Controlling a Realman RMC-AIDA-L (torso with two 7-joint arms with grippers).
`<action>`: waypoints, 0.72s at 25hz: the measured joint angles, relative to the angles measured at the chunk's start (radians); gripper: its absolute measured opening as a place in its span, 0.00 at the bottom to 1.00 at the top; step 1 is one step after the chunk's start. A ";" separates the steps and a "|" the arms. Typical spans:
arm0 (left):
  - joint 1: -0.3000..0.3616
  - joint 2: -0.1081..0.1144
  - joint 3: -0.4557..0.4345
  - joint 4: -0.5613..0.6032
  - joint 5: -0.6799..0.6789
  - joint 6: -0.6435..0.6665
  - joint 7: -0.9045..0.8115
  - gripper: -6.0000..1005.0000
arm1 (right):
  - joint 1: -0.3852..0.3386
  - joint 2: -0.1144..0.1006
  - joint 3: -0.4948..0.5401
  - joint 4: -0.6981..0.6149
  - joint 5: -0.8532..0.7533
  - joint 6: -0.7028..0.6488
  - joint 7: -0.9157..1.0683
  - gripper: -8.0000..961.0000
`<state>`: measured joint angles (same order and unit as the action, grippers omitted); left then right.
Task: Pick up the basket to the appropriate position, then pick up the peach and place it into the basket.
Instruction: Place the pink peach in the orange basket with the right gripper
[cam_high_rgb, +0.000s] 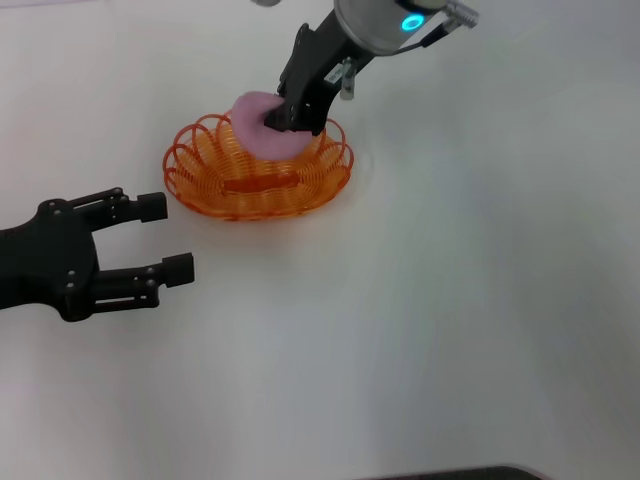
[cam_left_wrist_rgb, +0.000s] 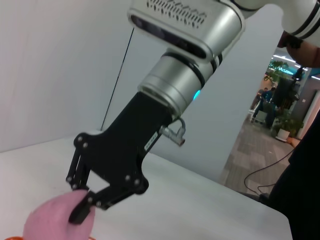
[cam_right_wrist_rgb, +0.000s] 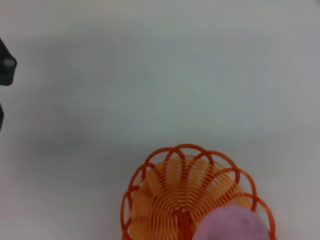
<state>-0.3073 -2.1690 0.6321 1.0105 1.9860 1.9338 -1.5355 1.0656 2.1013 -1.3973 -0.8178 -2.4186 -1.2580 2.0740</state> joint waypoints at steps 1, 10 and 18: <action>-0.001 0.000 0.000 -0.001 0.001 0.000 0.000 0.86 | 0.002 0.000 -0.008 0.007 0.003 0.006 0.000 0.11; -0.004 -0.002 0.012 -0.004 -0.001 -0.002 0.000 0.86 | 0.004 0.003 -0.074 0.026 0.032 0.056 0.004 0.13; -0.003 -0.002 0.009 -0.004 -0.003 -0.003 0.000 0.86 | -0.003 0.001 -0.078 0.026 0.052 0.060 0.000 0.45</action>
<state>-0.3103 -2.1706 0.6410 1.0062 1.9834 1.9311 -1.5358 1.0626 2.1020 -1.4751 -0.7916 -2.3665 -1.1982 2.0744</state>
